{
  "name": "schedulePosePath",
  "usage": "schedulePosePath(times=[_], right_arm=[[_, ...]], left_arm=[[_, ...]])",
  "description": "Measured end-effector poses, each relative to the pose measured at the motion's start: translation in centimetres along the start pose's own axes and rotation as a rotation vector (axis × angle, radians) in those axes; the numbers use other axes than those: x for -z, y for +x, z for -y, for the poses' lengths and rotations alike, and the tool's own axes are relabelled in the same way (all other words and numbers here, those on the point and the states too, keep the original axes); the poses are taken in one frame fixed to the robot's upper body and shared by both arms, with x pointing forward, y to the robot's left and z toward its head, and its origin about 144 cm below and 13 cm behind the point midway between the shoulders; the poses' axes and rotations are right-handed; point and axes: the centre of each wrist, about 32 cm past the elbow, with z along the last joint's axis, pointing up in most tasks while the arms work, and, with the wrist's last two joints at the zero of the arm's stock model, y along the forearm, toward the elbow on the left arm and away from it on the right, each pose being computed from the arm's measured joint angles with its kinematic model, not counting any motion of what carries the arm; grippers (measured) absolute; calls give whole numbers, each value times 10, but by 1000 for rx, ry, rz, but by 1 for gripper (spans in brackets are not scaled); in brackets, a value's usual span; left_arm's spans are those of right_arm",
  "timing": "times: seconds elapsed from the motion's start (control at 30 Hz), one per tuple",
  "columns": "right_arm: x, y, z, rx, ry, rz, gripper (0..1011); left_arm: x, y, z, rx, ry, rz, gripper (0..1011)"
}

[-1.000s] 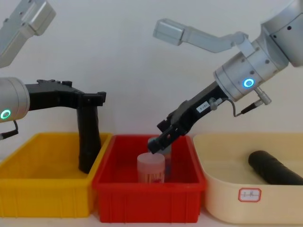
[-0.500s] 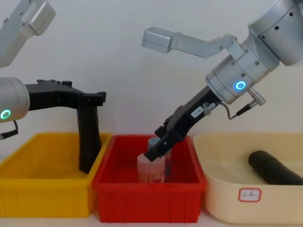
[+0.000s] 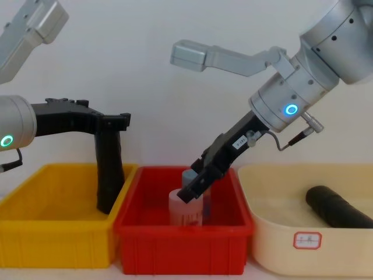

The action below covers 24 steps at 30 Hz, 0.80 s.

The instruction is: Pick up the garbage bag with the one hand and transfer it to the other hand.

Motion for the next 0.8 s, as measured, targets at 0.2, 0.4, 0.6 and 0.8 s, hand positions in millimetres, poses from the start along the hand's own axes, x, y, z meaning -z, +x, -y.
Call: schedulePosePath(times=[0.2,0.4,0.6,0.8], right_arm=[[1,0,-3,5,-9,-6,1002],[2,0,-5,9,-15,-11,1001],[3,0,-7,10,-18,-14,1001],[4,1,-9,9,-21,-15,1002]], left_arm=[[0,0,0,0,0,0,1001],[0,0,0,0,0,0,1001],[0,0,0,0,0,0,1001],[0,0,0,0,0,0,1001]])
